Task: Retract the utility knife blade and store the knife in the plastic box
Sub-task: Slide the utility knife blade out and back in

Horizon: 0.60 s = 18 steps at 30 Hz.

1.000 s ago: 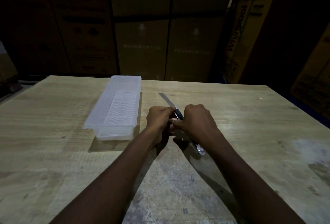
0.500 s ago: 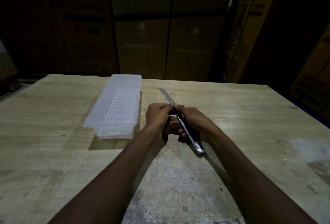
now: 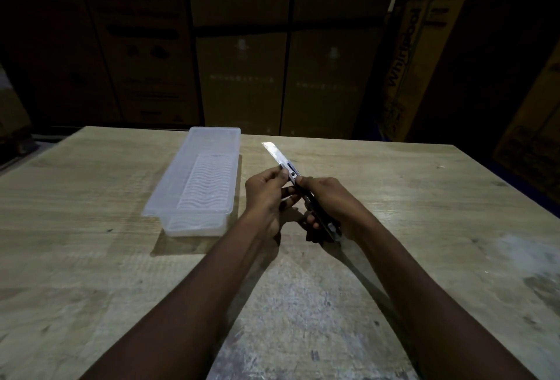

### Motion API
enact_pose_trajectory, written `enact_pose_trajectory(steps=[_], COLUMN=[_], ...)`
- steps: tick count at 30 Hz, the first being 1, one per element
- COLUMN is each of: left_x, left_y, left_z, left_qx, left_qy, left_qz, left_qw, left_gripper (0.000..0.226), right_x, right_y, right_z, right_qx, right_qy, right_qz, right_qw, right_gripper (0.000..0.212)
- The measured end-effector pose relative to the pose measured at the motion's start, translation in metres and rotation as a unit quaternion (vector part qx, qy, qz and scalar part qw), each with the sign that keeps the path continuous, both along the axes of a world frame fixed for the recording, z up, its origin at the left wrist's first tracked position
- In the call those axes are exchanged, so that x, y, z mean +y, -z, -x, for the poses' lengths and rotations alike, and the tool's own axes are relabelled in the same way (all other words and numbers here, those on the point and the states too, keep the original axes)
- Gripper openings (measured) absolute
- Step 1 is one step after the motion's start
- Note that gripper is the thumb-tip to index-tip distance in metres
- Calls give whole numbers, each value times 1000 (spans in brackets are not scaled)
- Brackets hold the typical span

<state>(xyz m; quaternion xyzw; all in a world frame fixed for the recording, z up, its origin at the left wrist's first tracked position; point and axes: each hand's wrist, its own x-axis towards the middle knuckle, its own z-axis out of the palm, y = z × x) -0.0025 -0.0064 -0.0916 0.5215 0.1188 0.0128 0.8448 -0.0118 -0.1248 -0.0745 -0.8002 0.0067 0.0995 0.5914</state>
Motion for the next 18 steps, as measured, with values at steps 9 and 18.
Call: enact_pose_trajectory(steps=[9,18], left_x=[4,4], left_y=[-2,0], left_z=[0,0], left_qx=[-24,-23], left_qy=[-42,-68], left_qz=[36,61], left_qw=[998,996], left_gripper=[13,20], right_x=[-10,-21], right_y=[3,3], right_z=[-2,-4], right_qx=[11,31], right_qy=[-23,-42], right_qz=[19,43], right_qw=[999,998], right_gripper=[31,22])
